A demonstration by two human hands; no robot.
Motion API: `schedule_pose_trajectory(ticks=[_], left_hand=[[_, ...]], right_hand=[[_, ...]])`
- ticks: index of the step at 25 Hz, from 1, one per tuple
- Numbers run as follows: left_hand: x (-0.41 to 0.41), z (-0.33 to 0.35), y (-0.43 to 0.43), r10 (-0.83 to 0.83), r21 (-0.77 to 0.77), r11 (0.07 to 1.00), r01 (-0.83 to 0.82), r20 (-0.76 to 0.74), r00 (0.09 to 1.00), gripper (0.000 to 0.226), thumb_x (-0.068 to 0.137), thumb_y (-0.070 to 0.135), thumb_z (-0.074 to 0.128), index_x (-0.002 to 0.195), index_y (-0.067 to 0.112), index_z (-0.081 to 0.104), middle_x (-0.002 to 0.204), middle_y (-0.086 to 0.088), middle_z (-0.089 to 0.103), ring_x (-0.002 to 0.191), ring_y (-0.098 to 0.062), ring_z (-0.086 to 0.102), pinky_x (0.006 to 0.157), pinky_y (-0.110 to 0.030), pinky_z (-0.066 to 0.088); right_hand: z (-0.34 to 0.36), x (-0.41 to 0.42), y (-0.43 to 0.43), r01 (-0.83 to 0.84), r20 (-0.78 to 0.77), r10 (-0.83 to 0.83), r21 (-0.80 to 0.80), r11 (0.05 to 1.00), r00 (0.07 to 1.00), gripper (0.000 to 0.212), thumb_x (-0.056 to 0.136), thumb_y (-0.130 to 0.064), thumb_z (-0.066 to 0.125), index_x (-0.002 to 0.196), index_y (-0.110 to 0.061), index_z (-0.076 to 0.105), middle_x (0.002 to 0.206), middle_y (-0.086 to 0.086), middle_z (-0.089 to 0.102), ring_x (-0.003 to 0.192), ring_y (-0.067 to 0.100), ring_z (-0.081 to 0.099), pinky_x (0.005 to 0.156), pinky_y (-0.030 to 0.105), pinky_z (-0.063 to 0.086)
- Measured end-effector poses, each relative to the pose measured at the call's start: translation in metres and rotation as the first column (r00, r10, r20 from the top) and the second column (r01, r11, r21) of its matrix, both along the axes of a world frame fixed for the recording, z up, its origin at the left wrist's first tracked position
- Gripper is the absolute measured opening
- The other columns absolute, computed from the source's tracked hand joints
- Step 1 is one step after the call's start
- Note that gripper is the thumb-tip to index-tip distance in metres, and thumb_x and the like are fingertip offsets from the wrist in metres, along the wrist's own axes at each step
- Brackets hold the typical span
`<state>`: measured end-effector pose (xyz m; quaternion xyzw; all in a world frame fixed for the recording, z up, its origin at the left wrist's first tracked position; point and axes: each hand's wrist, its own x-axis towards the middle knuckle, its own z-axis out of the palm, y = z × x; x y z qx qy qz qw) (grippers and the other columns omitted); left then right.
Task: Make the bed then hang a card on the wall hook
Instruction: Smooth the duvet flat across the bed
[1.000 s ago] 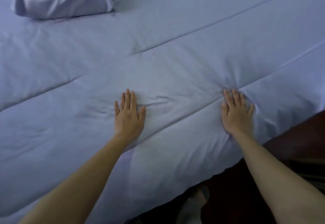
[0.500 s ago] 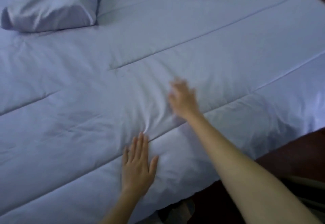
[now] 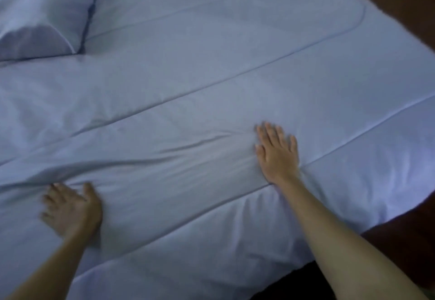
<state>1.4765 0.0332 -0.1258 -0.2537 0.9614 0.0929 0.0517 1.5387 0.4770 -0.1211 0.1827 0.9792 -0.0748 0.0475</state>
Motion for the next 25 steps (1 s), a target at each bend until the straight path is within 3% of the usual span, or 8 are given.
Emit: schedule_pose_trajectory(ticks=[4, 8, 13, 14, 17, 19, 22, 25], left_hand=[[-0.088, 0.006, 0.084, -0.207, 0.035, 0.978, 0.206, 0.049, 0.977, 0.076, 0.096, 0.054, 0.023, 0.151, 0.005, 0.007, 0.162, -0.012, 0.004, 0.149, -0.033, 0.003, 0.118, -0.054, 0.006], [-0.102, 0.000, 0.213, -0.511, 0.068, 0.859, 0.508, 0.035, 0.859, 0.075, 0.096, 0.050, 0.027, 0.151, 0.004, 0.007, 0.161, -0.012, 0.004, 0.149, -0.030, 0.003, 0.118, -0.051, 0.005], [-0.029, 0.001, 0.302, -0.655, 0.067, 0.750, 0.658, -0.053, 0.753, 0.072, 0.094, 0.048, 0.027, 0.151, 0.005, 0.018, 0.159, -0.012, 0.019, 0.147, -0.029, 0.018, 0.117, -0.050, 0.011], [-0.008, 0.004, 0.311, -0.688, 0.059, 0.721, 0.691, -0.056, 0.723, 0.072, 0.092, 0.048, 0.025, 0.150, 0.006, 0.022, 0.158, -0.011, 0.024, 0.146, -0.028, 0.023, 0.117, -0.050, 0.014], [0.052, 0.005, 0.330, -0.735, 0.065, 0.674, 0.736, -0.039, 0.677, 0.067, 0.091, 0.043, 0.028, 0.147, 0.007, 0.032, 0.154, -0.008, 0.034, 0.142, -0.025, 0.034, 0.114, -0.046, 0.018], [0.079, 0.002, 0.336, -0.623, 0.065, 0.781, 0.621, 0.004, 0.783, 0.068, 0.089, 0.044, 0.029, 0.147, 0.008, 0.033, 0.153, -0.008, 0.036, 0.140, -0.025, 0.037, 0.113, -0.047, 0.020], [0.090, 0.001, 0.348, -0.296, 0.012, 0.955, 0.296, 0.055, 0.954, 0.074, 0.087, 0.049, 0.023, 0.148, 0.006, 0.028, 0.155, -0.012, 0.030, 0.144, -0.029, 0.028, 0.114, -0.051, 0.019], [0.065, 0.007, 0.371, -0.041, 0.015, 0.999, 0.040, 0.071, 0.997, 0.072, 0.093, 0.046, 0.024, 0.150, 0.003, 0.015, 0.160, -0.014, 0.014, 0.148, -0.033, 0.012, 0.116, -0.055, 0.010]], right_hand=[[0.002, 0.026, 0.094, 0.162, 0.075, -0.162, 0.018, 0.987, 0.984, 0.060, 0.093, -0.048, 0.005, 0.152, -0.038, 0.008, 0.162, -0.011, 0.009, 0.149, 0.019, 0.011, 0.117, 0.048, 0.010], [0.007, 0.065, 0.176, 0.283, 0.166, -0.288, 0.055, 0.957, 0.943, 0.053, 0.100, -0.043, 0.010, 0.152, -0.037, -0.002, 0.162, -0.009, -0.003, 0.150, 0.017, 0.001, 0.118, 0.051, 0.007], [0.035, 0.087, 0.243, 0.698, 0.171, -0.701, 0.088, 0.711, 0.693, 0.058, 0.096, -0.037, 0.017, 0.152, -0.019, 0.018, 0.161, -0.001, 0.012, 0.149, 0.023, 0.004, 0.114, 0.065, 0.002], [0.039, 0.069, 0.242, 0.705, 0.132, -0.706, 0.066, 0.706, 0.695, 0.058, 0.097, -0.034, 0.021, 0.151, -0.013, 0.022, 0.160, 0.004, 0.017, 0.149, 0.025, 0.007, 0.113, 0.065, 0.004], [0.043, -0.025, 0.203, 0.415, 0.025, -0.415, -0.092, 0.905, 0.909, 0.060, 0.094, -0.031, 0.027, 0.149, -0.009, 0.028, 0.158, 0.012, 0.024, 0.148, 0.027, 0.014, 0.116, 0.056, 0.007], [0.037, -0.085, 0.147, 0.029, 0.074, -0.011, -0.247, 0.969, 0.997, 0.058, 0.097, -0.031, 0.031, 0.151, -0.012, 0.021, 0.161, 0.007, 0.015, 0.149, 0.023, 0.009, 0.118, 0.050, 0.002], [0.024, -0.088, 0.086, -0.442, 0.096, 0.482, -0.276, 0.853, 0.871, 0.058, 0.099, -0.038, 0.032, 0.153, -0.022, 0.015, 0.162, -0.004, 0.007, 0.150, 0.018, 0.005, 0.119, 0.052, 0.000], [0.005, -0.056, 0.143, -0.395, -0.037, 0.397, -0.224, 0.891, 0.917, 0.060, 0.095, -0.041, 0.031, 0.152, -0.025, 0.018, 0.161, -0.008, 0.016, 0.149, 0.017, 0.014, 0.118, 0.049, 0.002]])
